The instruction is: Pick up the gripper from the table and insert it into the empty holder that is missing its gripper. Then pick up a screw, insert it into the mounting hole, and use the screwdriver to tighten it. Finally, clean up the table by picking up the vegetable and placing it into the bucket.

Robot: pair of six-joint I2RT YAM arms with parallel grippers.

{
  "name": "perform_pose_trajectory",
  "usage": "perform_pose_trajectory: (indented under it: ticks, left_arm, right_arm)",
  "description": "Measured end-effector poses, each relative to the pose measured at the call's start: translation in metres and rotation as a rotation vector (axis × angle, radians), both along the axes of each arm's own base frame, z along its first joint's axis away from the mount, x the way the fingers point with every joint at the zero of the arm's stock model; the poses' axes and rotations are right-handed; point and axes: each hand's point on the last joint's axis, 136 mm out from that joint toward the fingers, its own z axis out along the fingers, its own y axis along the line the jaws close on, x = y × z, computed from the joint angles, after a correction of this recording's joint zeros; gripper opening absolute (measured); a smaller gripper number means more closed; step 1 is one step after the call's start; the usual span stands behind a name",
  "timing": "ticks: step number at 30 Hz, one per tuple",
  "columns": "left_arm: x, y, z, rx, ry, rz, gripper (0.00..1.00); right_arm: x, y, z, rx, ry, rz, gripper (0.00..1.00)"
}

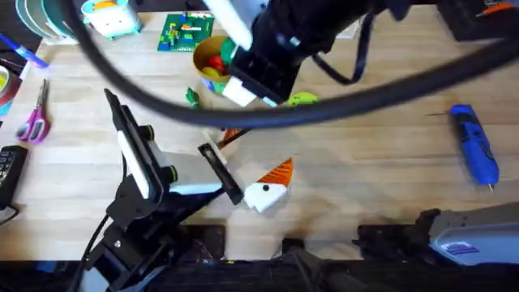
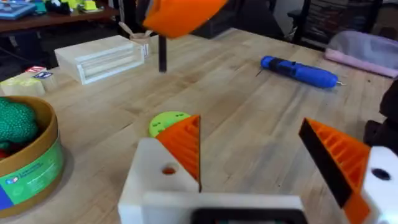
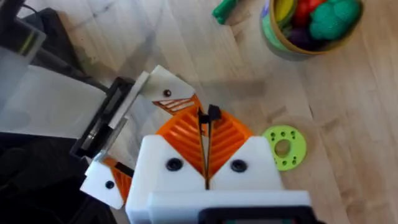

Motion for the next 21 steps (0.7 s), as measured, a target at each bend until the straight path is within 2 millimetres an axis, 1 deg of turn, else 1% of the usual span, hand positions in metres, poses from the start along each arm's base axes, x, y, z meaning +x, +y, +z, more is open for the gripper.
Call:
perform_pose_trajectory:
  ticks: [6, 9, 12, 21]
  left_arm:
    - [0.0, 0.0, 0.0, 0.0, 0.0, 0.0, 0.993]
    - [0.0, 0.0, 0.0, 0.0, 0.0, 0.0, 0.993]
    - [0.0, 0.0, 0.0, 0.0, 0.0, 0.0, 0.993]
    - [0.0, 0.0, 0.0, 0.0, 0.0, 0.0, 0.992]
  right_arm:
    - [-0.011, 0.016, -0.02, -0.042, 0.039, 0.034, 0.007]
    - [-0.015, 0.021, -0.026, -0.056, 0.05, 0.046, 0.007]
    - [-0.018, 0.024, -0.026, -0.053, 0.048, 0.056, 0.007]
    - [-0.017, 0.027, -0.025, -0.04, 0.039, 0.058, 0.007]
